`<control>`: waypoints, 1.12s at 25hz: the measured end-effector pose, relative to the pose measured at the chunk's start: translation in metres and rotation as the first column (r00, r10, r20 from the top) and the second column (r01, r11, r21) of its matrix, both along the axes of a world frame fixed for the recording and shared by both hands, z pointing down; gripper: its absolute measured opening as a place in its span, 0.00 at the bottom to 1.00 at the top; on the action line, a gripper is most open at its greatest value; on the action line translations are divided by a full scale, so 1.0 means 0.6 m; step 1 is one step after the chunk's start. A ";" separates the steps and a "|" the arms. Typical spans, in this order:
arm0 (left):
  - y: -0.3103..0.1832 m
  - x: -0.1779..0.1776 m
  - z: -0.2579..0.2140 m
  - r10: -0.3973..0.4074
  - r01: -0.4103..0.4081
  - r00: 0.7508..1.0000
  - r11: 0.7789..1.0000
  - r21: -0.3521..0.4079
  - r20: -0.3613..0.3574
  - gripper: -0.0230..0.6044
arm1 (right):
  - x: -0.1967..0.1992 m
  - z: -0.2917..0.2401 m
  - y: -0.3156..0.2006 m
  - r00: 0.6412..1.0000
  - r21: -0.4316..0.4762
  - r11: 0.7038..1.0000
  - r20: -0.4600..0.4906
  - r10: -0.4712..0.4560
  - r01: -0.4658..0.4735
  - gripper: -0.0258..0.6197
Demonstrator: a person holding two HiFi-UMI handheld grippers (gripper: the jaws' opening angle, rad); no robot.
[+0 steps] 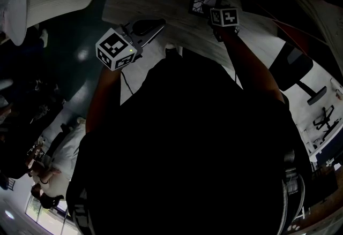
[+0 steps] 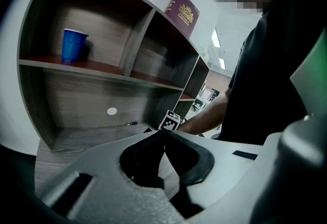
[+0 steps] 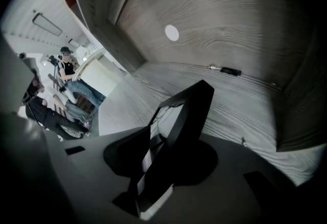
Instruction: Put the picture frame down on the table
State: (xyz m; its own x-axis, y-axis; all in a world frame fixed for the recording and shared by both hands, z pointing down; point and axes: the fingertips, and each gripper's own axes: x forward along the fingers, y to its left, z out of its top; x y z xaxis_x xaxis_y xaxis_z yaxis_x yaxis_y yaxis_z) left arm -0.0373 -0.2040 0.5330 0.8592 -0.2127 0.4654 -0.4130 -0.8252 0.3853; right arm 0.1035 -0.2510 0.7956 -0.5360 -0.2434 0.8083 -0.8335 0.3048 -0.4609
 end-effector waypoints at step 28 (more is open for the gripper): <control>0.018 0.015 0.008 0.022 -0.022 1.000 0.999 -0.027 -0.006 0.06 | 0.059 0.046 0.031 0.992 -0.011 1.000 -0.130 0.003 -0.005 0.55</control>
